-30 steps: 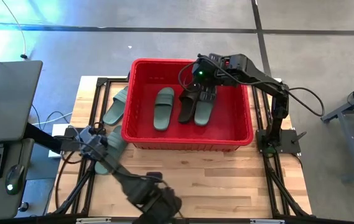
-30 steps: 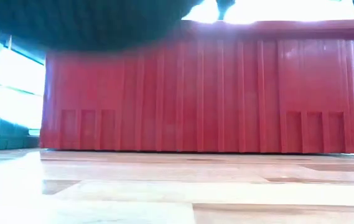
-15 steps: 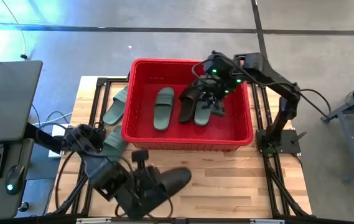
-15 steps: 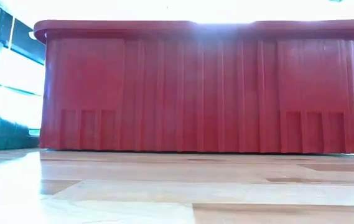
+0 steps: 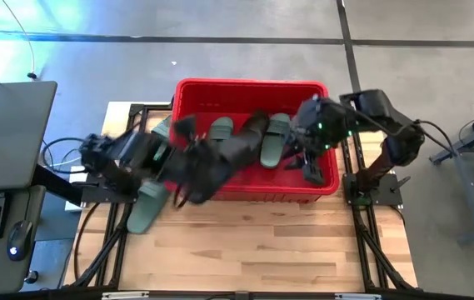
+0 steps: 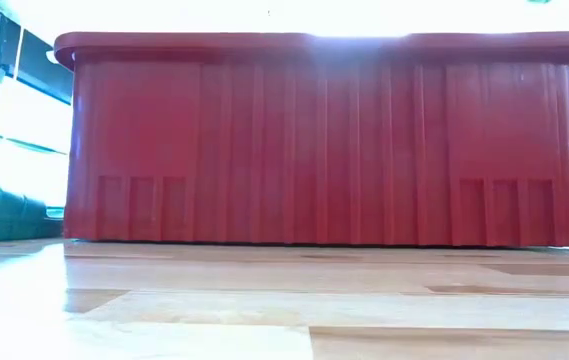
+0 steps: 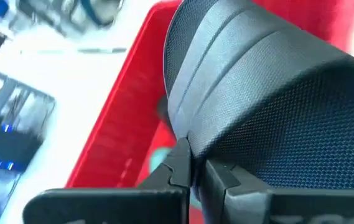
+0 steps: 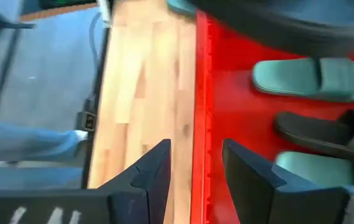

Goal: Pick and place slides into bin
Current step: Put the black slide into the red bin, then put the green slide into the red bin

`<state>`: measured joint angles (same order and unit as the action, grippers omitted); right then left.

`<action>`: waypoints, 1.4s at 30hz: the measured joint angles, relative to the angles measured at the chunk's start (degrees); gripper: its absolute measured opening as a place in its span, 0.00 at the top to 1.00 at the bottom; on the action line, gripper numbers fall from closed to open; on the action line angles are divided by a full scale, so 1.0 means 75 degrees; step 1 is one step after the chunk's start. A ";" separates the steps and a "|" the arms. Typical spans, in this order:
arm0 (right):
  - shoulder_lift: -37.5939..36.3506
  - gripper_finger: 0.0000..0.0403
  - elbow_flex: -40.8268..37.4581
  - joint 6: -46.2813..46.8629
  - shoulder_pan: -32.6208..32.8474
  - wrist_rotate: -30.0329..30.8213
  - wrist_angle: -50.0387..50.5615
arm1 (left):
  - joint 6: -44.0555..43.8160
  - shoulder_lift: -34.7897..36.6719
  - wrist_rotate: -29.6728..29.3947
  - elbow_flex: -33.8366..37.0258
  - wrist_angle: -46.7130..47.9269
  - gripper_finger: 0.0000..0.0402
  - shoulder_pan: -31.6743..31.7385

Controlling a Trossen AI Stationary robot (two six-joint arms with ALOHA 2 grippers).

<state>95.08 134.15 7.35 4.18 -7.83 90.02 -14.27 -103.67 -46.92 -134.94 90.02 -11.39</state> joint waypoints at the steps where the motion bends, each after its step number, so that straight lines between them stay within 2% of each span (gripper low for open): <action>1: 0.0029 0.67 0.0000 0.0121 0.0171 0.0284 0.0000 | 0.0235 -0.0020 0.0165 0.0038 -0.0006 1.00 0.0372; 5: 0.0129 0.67 -0.0003 0.0726 0.0795 0.1254 -0.0010 | 0.0625 -0.0219 0.0427 0.0575 -0.0010 1.00 0.1654; 10: 0.0133 0.67 -0.0003 0.1452 0.1429 0.2581 -0.0003 | 0.0476 -0.0313 0.0833 0.1901 -0.0003 1.00 0.2852; 15: 0.0133 0.67 -0.0003 0.1610 0.1865 0.3882 -0.0003 | -0.0028 -0.0327 0.0762 0.3698 -0.0042 1.00 0.3511; 20: 0.0133 0.67 -0.0003 0.1588 0.2080 0.4663 -0.0003 | -0.0088 -0.0327 0.0764 0.4852 -0.0817 0.99 0.3889; 25: 0.0133 0.67 -0.0003 0.1586 0.2102 0.4781 -0.0003 | -0.0134 -0.0327 0.0621 0.5509 -0.1725 0.99 0.4071; 28: 0.0133 0.67 -0.0003 0.1615 0.2102 0.4774 -0.0001 | -0.0049 -0.0327 0.0852 0.5729 -0.2025 0.95 0.4312; 35: 0.0133 0.67 -0.0003 0.1618 0.2102 0.4497 0.0000 | 0.0120 -0.0324 0.1341 0.6088 -0.2215 0.76 0.4838; 42: 0.0133 0.67 -0.0003 0.1609 0.2100 0.4449 0.0000 | 0.0280 -0.0302 0.1565 0.5812 -0.2068 0.60 0.4801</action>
<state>96.07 134.13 19.42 19.92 25.54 90.02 -12.17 -105.94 -35.18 -91.35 74.51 24.62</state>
